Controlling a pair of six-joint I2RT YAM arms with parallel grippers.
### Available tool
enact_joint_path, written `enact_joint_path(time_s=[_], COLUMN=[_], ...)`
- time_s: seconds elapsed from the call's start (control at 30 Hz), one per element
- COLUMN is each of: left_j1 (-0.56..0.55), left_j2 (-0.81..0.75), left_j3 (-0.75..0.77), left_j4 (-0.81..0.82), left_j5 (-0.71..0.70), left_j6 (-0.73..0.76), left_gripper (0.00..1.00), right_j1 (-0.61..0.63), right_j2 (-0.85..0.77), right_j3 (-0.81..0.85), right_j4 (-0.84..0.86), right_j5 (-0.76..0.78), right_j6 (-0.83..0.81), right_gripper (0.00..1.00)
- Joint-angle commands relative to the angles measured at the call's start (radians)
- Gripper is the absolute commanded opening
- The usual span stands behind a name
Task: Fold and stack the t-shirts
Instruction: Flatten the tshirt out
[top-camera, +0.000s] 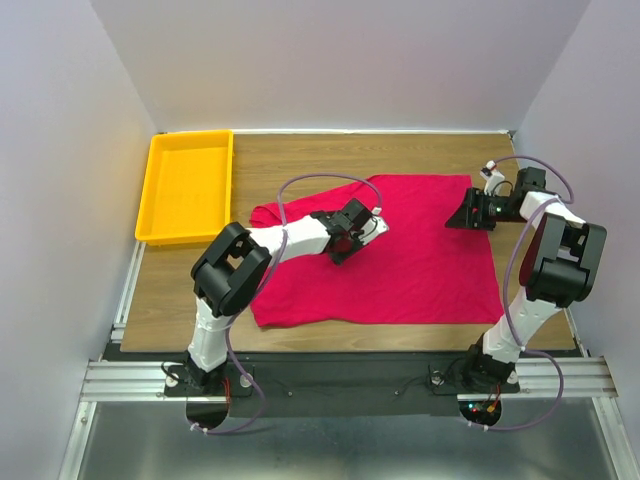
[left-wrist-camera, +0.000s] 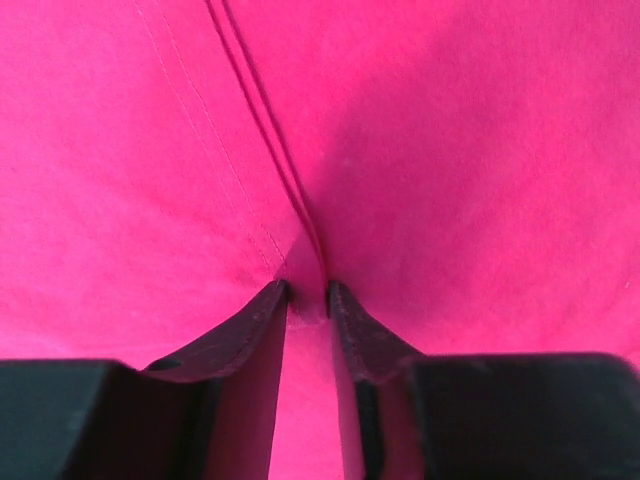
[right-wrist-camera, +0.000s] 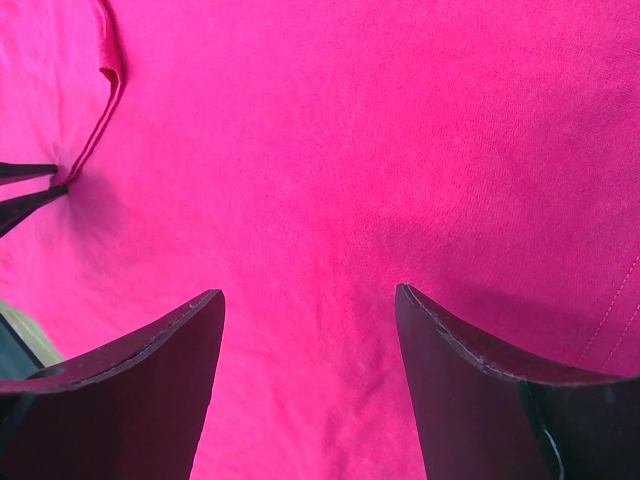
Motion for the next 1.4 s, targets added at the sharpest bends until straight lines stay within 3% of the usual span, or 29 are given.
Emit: enact_joint_path(time_s=[0.0,0.23,0.3,0.33,0.37,0.6,1.07,1.37], left_j1=[-0.002,-0.002,-0.002,-0.002,-0.002,0.001,0.026,0.041], left_j2=[-0.003,-0.04,-0.043,-0.042,-0.043,-0.1,-0.208,-0.215], left_j3=[0.051,0.051,0.05,0.05,0.048,0.036,0.001,-0.004], left_j4=[-0.013,-0.018,-0.018,-0.013,-0.01,0.014,0.064,0.059], left_j5=[-0.008,0.003,0.004,-0.002,-0.005,0.004,0.063,0.067], left_j6=[-0.02,-0.023,-0.025,-0.025,-0.028,-0.051,-0.097,-0.117], left_gripper=[0.3,0.24,0.17,0.03,0.0,0.0,0.0,0.0], right_j1=[-0.014,-0.015,-0.015,-0.015,-0.015,-0.015,0.029,0.065], right_j2=[-0.038,-0.035,-0.034,-0.034,-0.034,0.018,0.463,0.641], right_j3=[-0.011,-0.014,-0.014,-0.014,-0.014,0.1,0.76,0.988], right_j4=[0.031,0.031,0.031,0.031,0.031,0.029,0.028,0.023], right_j5=[-0.028,-0.032,-0.031,-0.026,-0.026,0.05,0.389,0.443], right_j6=[0.006,0.004,0.004,0.001,0.0,0.029,0.244,0.305], right_gripper=[0.74,0.74,0.74,0.74,0.74,0.73,0.65,0.56])
